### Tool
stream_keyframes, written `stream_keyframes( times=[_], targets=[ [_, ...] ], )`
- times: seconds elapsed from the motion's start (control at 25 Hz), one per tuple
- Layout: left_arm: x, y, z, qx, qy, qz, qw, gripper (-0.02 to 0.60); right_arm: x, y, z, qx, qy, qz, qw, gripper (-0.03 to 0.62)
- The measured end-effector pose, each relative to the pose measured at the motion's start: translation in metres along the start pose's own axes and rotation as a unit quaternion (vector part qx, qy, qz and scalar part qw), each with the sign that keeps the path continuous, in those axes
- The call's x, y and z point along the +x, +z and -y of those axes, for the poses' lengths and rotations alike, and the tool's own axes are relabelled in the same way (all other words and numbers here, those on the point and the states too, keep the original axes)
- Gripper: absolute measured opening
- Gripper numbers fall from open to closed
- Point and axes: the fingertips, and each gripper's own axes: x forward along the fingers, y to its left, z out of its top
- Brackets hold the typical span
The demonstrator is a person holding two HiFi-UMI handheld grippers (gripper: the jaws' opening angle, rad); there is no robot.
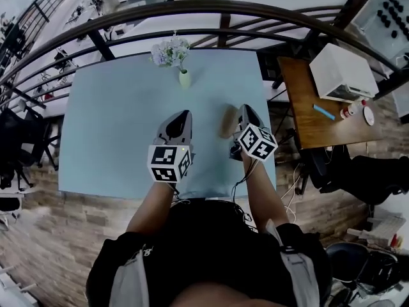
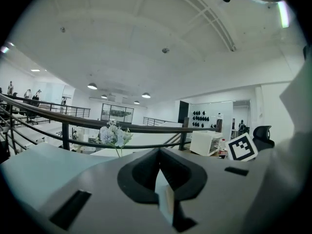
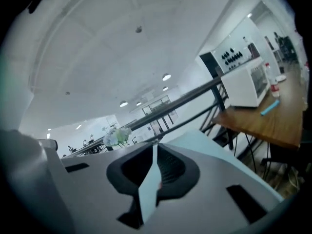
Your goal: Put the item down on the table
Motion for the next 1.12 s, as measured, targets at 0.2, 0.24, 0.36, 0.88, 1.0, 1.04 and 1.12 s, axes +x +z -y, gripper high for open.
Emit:
stream_keyframes(
  times=[0.2, 0.24, 0.36, 0.88, 1.0, 1.04, 1.12],
  targets=[
    [-0.003, 0.021, 0.009, 0.008, -0.007, 0.026, 0.9996, 0.014, -0.037, 0.062, -0.049, -0.077, 0.036, 0.094, 0.992, 0.000],
    [-0.002, 0.024, 0.011, 0.010, -0.008, 0.030, 0.9995, 0.014, -0.044, 0.071, -0.055, -0.090, 0.039, 0.107, 0.989, 0.000],
    [-0.002, 0.030, 0.016, 0.015, -0.013, 0.037, 0.9991, 0.014, -0.063, 0.090, -0.071, -0.134, 0.039, 0.136, 0.981, 0.000],
    [-0.012, 0.040, 0.024, 0.028, -0.017, 0.048, 0.9983, 0.014, -0.102, 0.098, -0.099, -0.161, 0.068, 0.162, 0.971, 0.000],
    [-0.012, 0.039, 0.025, 0.028, -0.015, 0.047, 0.9984, 0.014, -0.103, 0.094, -0.100, -0.164, 0.074, 0.160, 0.971, 0.000],
    [-0.012, 0.039, 0.025, 0.029, -0.014, 0.047, 0.9984, 0.014, -0.102, 0.093, -0.100, -0.162, 0.076, 0.158, 0.971, 0.000],
    [-0.012, 0.040, 0.024, 0.029, -0.014, 0.046, 0.9984, 0.014, -0.102, 0.092, -0.102, -0.162, 0.078, 0.156, 0.971, 0.000]
  ],
)
